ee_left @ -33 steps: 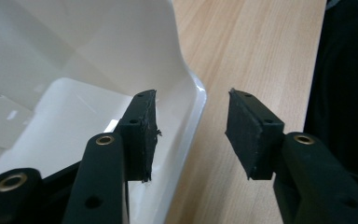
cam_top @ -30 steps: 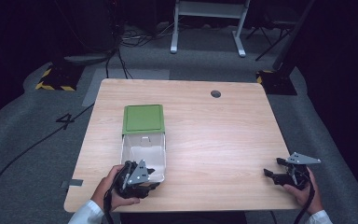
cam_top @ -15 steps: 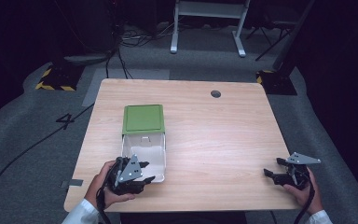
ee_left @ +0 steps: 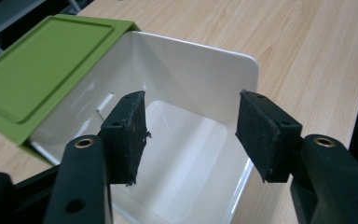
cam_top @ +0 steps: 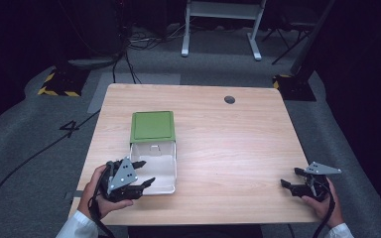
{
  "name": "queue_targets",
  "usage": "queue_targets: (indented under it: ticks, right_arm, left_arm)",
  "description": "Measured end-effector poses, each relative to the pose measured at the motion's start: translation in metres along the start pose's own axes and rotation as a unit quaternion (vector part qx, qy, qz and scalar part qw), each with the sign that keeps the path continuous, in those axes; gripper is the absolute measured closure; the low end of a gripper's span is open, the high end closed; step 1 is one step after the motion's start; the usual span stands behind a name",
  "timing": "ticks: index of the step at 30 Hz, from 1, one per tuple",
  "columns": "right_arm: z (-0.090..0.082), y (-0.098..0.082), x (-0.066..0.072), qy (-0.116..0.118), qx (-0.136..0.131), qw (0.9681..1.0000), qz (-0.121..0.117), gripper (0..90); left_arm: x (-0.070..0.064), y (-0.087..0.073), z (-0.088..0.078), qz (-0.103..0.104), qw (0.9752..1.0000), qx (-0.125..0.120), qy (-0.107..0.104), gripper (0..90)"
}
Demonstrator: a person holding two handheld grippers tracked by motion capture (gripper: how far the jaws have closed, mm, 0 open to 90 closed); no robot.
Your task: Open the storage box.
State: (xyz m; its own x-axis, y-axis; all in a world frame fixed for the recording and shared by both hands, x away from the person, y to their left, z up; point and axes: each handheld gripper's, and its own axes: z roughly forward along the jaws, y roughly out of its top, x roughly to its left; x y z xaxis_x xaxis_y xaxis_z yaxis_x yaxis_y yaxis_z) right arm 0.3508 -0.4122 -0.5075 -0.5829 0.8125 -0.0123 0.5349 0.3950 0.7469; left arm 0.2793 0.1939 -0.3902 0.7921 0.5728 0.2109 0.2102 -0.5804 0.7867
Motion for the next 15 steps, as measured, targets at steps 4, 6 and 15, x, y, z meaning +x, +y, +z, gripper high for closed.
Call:
queue_targets:
  ticks: [4, 6, 15]
  right_arm:
    - [0.0, 0.0, 0.0, 0.0, 0.0, 1.0, 0.0, 17.5]
    - [0.0, 0.0, 0.0, 0.0, 0.0, 1.0, 0.0, 17.5]
    - [0.0, 0.0, 0.0, 0.0, 0.0, 1.0, 0.0, 17.5]
  left_arm:
    - [0.007, -0.003, -0.008, -0.011, 0.9997, -0.004, 0.02, 38.2]
    - [0.011, -0.004, -0.011, -0.017, 0.9994, -0.006, 0.03, 36.5]
    - [0.022, -0.013, -0.02, -0.045, 0.9962, -0.007, 0.074, 25.5]
